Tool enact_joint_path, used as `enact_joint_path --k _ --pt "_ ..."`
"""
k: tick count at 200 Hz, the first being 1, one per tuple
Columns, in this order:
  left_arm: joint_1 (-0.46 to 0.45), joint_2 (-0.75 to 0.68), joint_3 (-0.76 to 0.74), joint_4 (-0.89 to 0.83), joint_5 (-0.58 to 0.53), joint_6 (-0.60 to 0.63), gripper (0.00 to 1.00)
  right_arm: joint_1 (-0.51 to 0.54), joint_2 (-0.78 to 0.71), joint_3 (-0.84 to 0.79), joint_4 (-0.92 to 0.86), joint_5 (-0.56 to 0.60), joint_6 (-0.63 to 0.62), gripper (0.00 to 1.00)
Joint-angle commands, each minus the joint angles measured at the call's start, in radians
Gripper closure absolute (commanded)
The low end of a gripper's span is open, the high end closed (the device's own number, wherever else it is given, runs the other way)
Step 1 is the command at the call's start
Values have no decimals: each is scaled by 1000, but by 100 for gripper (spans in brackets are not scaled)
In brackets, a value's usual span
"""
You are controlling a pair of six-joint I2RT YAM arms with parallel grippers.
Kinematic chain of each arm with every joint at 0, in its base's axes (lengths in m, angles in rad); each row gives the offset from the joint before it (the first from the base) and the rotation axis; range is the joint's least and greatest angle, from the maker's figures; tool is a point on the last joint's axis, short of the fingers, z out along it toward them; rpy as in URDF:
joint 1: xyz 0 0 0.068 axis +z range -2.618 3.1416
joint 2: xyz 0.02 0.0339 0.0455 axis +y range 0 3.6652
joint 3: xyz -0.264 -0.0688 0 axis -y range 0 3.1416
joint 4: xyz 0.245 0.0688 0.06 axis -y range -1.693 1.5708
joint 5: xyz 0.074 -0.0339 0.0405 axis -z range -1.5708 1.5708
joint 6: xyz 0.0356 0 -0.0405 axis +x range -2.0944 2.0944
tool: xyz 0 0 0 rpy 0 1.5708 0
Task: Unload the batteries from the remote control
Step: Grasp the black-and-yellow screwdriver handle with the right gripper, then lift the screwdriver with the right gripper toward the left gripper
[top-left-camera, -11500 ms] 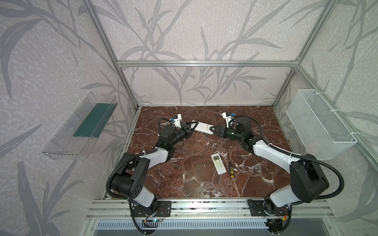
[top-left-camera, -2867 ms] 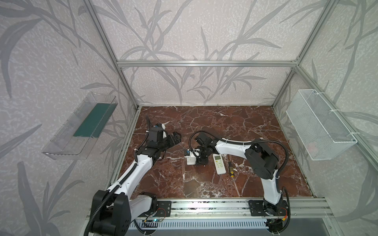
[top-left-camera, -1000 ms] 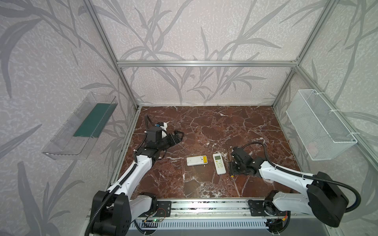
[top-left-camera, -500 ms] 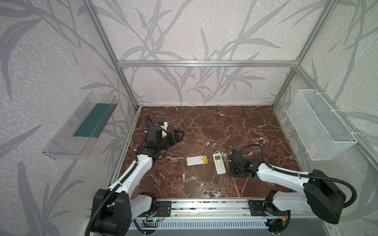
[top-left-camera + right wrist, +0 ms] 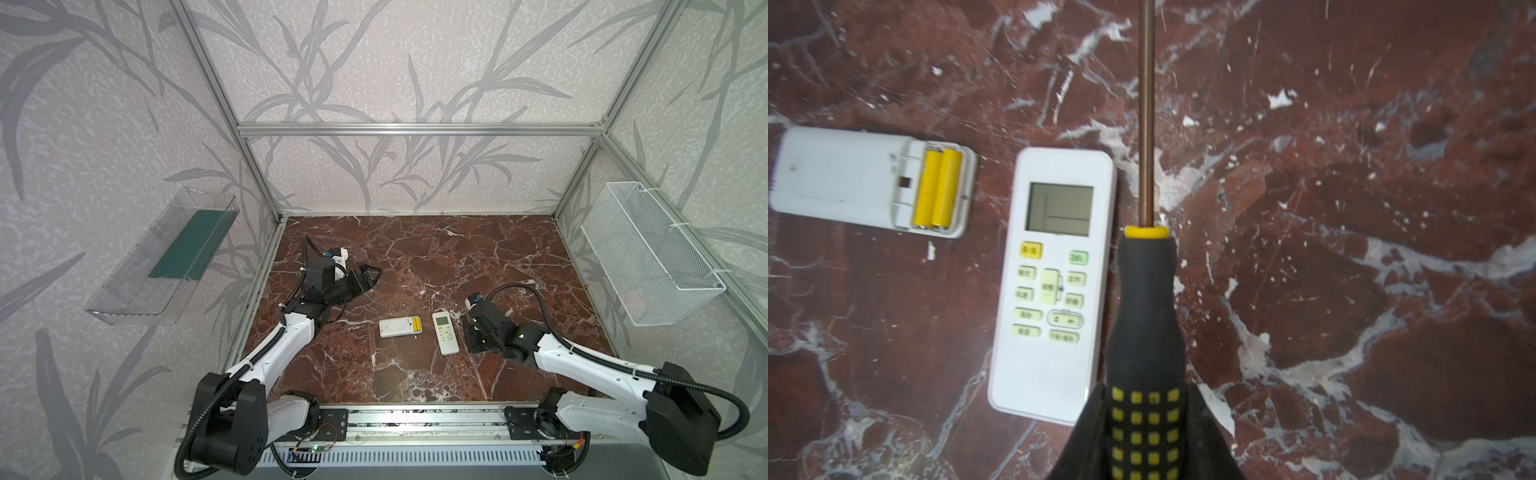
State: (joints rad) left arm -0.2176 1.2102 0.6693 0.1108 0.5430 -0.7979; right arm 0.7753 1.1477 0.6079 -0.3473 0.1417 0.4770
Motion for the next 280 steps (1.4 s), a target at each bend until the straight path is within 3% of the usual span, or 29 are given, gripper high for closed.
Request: enact_joint_path --k 1,55,128,227,264,280 --pt "-41 20 -26 128 19 -54 11 13 -3 83 14 -29 -114 100" --pt "-159 90 -60 405 -38 -170 21 60 102 208 33 -26 -165 100" --pt "-216 279 -70 736 -4 -350 50 118 200 306 55 -15 -193 100" --pt "-239 346 -48 744 -19 -355 74 133 237 351 100 -30 -218 100" --pt "-241 349 -51 745 -27 -356 100 132 233 348 133 -25 -238 100" --pt "-240 341 -54 760 -33 -367 100 132 225 338 155 -12 -248 96"
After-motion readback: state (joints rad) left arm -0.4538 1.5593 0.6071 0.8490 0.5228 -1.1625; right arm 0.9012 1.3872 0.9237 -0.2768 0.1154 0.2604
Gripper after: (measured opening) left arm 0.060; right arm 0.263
